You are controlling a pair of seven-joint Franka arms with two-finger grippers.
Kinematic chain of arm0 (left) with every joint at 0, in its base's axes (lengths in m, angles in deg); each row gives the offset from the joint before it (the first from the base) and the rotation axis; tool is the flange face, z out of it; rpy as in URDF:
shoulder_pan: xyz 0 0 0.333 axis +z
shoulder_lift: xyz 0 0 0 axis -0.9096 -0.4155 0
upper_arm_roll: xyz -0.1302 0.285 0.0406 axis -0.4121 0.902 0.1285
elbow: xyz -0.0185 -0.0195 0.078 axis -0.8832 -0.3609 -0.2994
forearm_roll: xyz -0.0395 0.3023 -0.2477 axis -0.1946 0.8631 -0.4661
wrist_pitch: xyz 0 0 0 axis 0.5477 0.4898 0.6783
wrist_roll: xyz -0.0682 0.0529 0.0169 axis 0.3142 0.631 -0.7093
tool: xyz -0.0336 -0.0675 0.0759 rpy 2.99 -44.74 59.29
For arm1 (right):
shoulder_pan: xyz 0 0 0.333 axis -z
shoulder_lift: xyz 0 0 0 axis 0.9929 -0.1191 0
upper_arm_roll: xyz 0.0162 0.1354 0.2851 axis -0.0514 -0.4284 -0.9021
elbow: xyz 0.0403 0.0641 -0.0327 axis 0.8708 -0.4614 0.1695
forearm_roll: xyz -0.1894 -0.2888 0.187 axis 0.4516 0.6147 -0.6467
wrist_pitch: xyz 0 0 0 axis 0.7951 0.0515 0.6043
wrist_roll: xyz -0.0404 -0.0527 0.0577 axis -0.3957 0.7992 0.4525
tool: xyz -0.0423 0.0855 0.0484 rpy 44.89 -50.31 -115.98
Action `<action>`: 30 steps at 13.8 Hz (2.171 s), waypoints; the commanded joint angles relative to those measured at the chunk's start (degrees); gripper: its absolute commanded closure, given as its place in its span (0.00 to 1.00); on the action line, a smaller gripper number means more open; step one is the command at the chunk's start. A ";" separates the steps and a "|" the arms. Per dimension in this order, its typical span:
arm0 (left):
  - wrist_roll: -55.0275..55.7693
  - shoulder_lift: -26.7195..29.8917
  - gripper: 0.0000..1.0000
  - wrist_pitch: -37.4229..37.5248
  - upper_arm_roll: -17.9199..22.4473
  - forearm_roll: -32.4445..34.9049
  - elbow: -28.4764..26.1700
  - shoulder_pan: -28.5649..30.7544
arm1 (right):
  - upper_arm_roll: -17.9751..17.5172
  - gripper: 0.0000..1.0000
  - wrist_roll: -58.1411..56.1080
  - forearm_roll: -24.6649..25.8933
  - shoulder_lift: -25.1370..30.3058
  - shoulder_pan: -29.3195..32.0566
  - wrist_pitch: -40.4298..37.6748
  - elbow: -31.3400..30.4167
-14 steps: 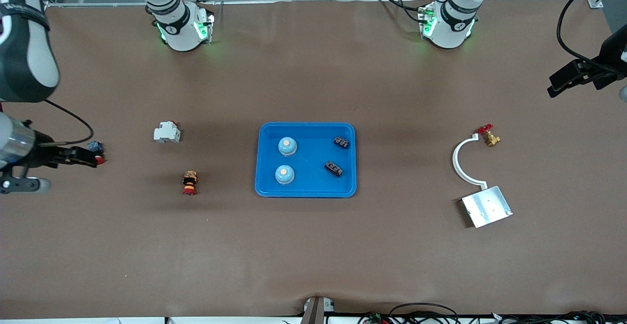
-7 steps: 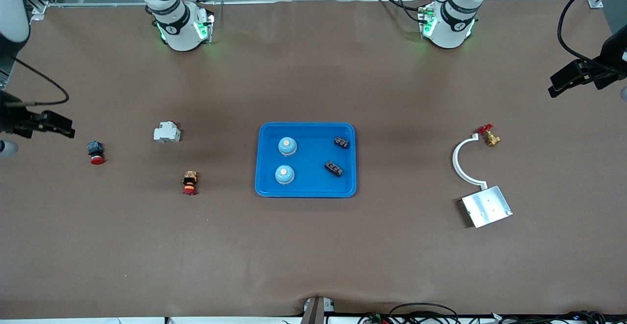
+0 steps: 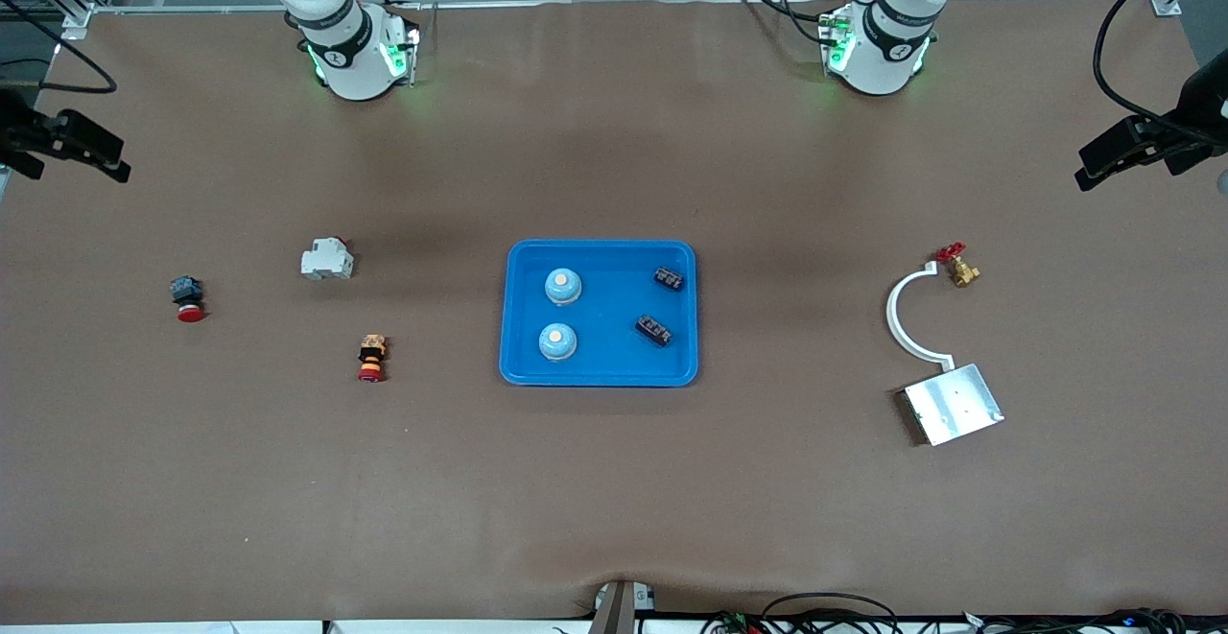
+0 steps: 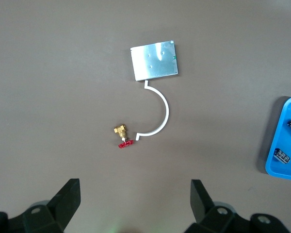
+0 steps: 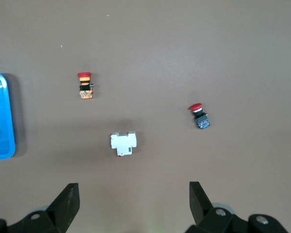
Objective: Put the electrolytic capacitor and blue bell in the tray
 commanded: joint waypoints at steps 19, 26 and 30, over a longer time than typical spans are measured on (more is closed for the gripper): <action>-1.03 0.74 0.00 0.87 -2.46 -1.06 0.81 0.50 | 2.25 0.00 0.21 -4.53 5.21 -0.95 -3.07 -0.90; -0.85 0.65 0.00 0.87 -2.73 -0.80 0.81 0.41 | 2.25 0.00 0.12 -4.00 5.30 -0.95 -3.16 -0.90; -0.76 1.09 0.00 1.04 -2.73 -0.97 0.81 0.41 | 2.25 0.00 0.20 -4.00 5.30 -0.95 -3.07 -0.81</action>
